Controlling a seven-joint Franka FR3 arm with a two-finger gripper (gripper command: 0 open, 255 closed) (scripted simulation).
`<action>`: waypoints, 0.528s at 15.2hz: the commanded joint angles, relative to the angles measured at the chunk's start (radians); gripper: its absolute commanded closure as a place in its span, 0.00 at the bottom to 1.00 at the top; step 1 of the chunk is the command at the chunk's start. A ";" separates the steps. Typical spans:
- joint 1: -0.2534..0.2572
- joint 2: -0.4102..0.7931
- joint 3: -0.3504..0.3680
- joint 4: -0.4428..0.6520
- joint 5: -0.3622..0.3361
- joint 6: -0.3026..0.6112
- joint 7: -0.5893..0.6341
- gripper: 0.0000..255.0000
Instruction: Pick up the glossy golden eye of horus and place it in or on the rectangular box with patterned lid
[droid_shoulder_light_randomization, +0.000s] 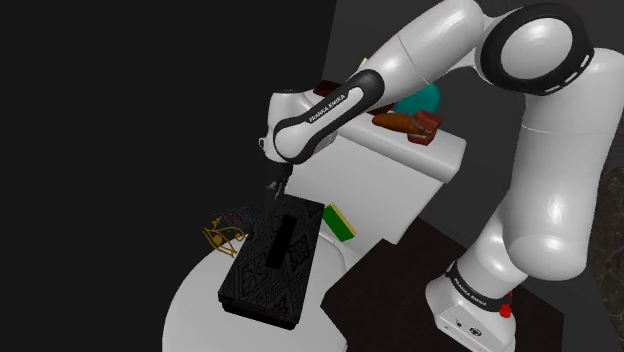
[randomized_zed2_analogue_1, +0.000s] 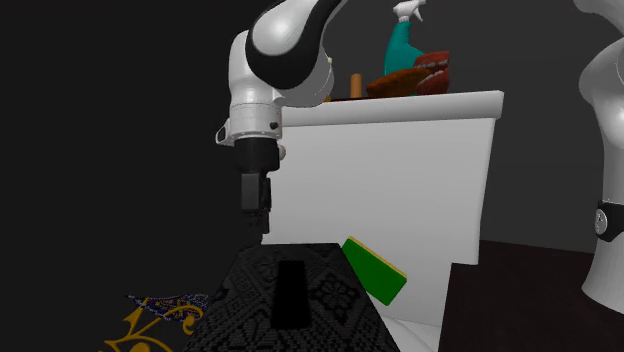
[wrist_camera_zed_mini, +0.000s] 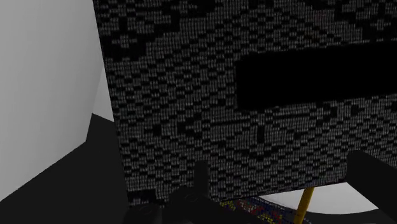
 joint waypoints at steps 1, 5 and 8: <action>0.011 0.074 0.004 0.063 -0.009 0.008 -0.007 0.00; 0.038 0.227 0.010 0.200 -0.029 0.019 -0.017 0.00; 0.049 0.281 0.010 0.243 -0.035 0.028 -0.020 0.00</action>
